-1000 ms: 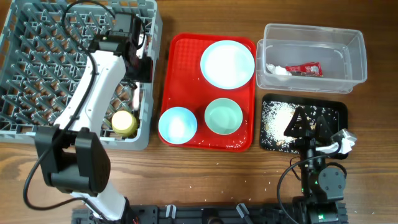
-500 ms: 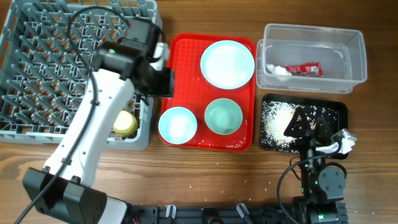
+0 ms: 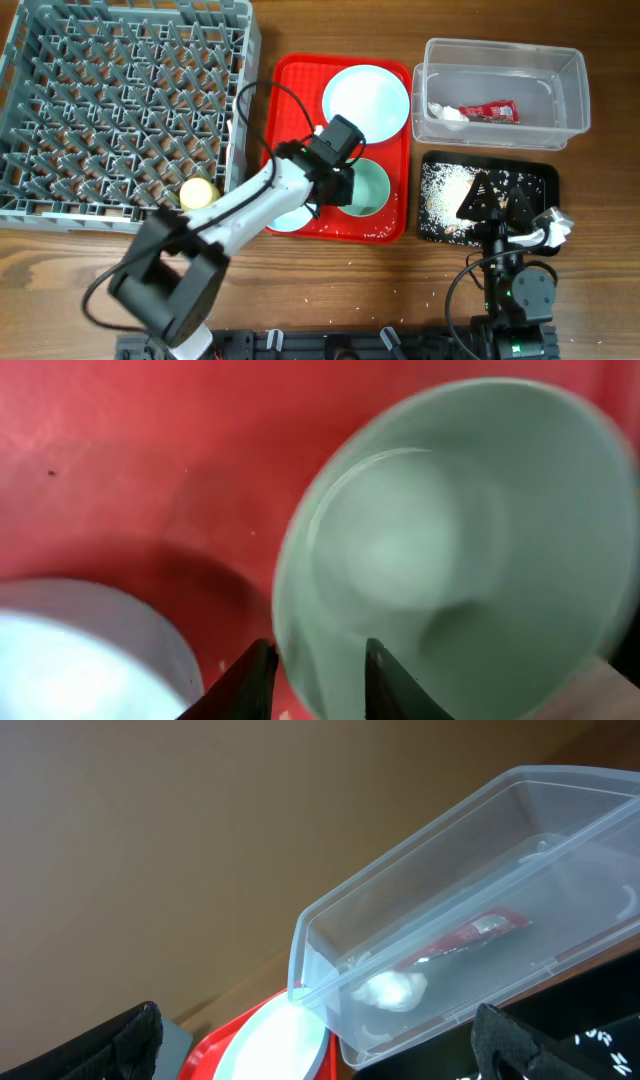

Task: Sort waste into correct bins and load items into the dishwasher rack
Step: 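Grasp the green bowl rim with the left gripper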

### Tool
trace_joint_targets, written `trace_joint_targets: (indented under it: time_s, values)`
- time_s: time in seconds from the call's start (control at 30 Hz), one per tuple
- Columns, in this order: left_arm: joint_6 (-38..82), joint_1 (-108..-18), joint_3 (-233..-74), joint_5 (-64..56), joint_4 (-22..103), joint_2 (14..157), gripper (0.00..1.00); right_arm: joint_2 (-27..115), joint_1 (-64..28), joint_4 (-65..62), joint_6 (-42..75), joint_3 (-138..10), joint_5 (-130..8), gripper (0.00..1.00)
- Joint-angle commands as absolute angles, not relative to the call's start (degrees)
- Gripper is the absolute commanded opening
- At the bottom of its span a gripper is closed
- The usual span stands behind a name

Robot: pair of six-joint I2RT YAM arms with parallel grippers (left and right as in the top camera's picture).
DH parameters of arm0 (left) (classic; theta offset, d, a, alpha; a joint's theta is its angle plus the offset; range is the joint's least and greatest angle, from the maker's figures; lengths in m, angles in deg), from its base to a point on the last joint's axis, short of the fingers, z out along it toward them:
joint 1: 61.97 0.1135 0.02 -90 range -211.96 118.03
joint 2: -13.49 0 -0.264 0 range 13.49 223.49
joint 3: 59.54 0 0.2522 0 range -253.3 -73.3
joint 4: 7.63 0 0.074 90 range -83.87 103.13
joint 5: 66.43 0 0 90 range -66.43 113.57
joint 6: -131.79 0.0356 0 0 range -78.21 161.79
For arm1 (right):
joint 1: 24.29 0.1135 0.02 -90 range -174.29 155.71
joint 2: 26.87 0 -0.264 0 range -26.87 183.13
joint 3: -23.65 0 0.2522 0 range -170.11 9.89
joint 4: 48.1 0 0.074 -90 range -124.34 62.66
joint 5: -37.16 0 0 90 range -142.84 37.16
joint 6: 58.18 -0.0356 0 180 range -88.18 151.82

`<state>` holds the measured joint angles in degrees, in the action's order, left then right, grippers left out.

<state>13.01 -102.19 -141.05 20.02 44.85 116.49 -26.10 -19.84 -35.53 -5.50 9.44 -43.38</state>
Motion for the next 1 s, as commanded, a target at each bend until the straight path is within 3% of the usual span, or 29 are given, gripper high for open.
trace_joint_targets:
  time_s: [0.0,0.13,0.17,0.23,0.27,0.3,0.47,0.53,0.6,0.73,0.97]
  values:
    - [11.3,-102.4,-140.6,24.3,42.2,120.9,0.28,-26.6,-20.1,-35.8,-5.9,9.6,-43.6,1.00]
    - [11.3,-102.4,-140.8,24.3,41.0,121.4,0.17,-26.6,-20.1,-35.8,-5.9,9.6,-43.6,1.00]
    - [11.3,-102.3,-141.2,24.3,41.0,121.4,0.20,-26.6,-20.1,-35.8,-5.9,9.6,-43.6,1.00]
    - [11.3,-102.3,-141.7,24.3,41.1,120.6,0.41,-26.6,-20.1,-35.7,-5.9,9.6,-43.6,1.00]
    - [11.3,-102.3,-141.7,24.3,41.1,120.1,0.42,-26.6,-20.1,-35.8,-5.9,9.6,-43.6,1.00]
    - [11.3,-102.3,-141.7,24.3,41.1,119.6,0.41,-26.6,-20.1,-35.8,-5.9,9.6,-43.6,1.00]
    - [11.3,-102.2,-141.7,24.3,41.2,118.5,0.18,-26.6,-20.1,-35.8,-5.9,9.6,-43.6,1.00]
    - [11.3,-102.3,-141.7,24.3,41.0,118.5,0.16,-26.6,-20.1,-35.8,-5.9,9.6,-43.6,1.00]
    - [11.3,-102.3,-142.4,24.1,40.8,118.4,0.25,-26.6,-20.1,-35.8,-5.9,9.6,-43.6,1.00]
    - [11.3,-102.2,-142.8,24.2,41.8,118.2,0.04,-26.6,-20.1,-35.8,-5.9,9.6,-43.6,1.00]
    - [11.5,-102.2,-146.0,27.8,46.1,114.8,0.04,-26.6,-20.1,-35.8,-5.9,9.6,-43.6,1.00]
